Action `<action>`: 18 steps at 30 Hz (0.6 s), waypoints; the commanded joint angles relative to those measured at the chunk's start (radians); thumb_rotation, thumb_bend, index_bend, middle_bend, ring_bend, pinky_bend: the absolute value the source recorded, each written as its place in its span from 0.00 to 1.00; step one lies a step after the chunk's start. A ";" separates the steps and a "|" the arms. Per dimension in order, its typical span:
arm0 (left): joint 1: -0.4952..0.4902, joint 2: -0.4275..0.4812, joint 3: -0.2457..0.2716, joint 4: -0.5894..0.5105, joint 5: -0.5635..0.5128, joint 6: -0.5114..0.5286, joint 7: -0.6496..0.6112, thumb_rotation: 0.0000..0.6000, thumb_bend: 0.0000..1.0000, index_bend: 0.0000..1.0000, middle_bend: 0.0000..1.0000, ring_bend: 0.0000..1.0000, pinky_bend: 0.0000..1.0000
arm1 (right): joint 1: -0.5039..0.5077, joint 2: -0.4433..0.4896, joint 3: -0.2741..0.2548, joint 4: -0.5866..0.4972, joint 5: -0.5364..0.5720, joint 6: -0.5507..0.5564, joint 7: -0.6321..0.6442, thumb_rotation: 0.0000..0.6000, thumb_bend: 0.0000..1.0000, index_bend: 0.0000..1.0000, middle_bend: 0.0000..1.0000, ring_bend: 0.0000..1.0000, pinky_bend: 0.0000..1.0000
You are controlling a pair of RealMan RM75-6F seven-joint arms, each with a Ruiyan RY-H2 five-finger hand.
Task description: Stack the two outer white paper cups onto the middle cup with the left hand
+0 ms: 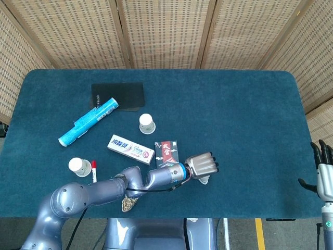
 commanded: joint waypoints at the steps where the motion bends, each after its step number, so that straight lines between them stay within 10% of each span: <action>1: 0.001 0.015 -0.011 -0.011 -0.017 0.020 0.003 1.00 0.31 0.56 0.40 0.38 0.39 | 0.002 -0.002 -0.001 0.001 0.000 -0.004 -0.002 1.00 0.00 0.00 0.00 0.00 0.00; 18: 0.080 0.388 -0.100 -0.293 -0.209 0.047 0.285 1.00 0.29 0.53 0.39 0.38 0.39 | 0.012 -0.013 -0.016 -0.010 -0.019 -0.013 -0.034 1.00 0.00 0.00 0.00 0.00 0.00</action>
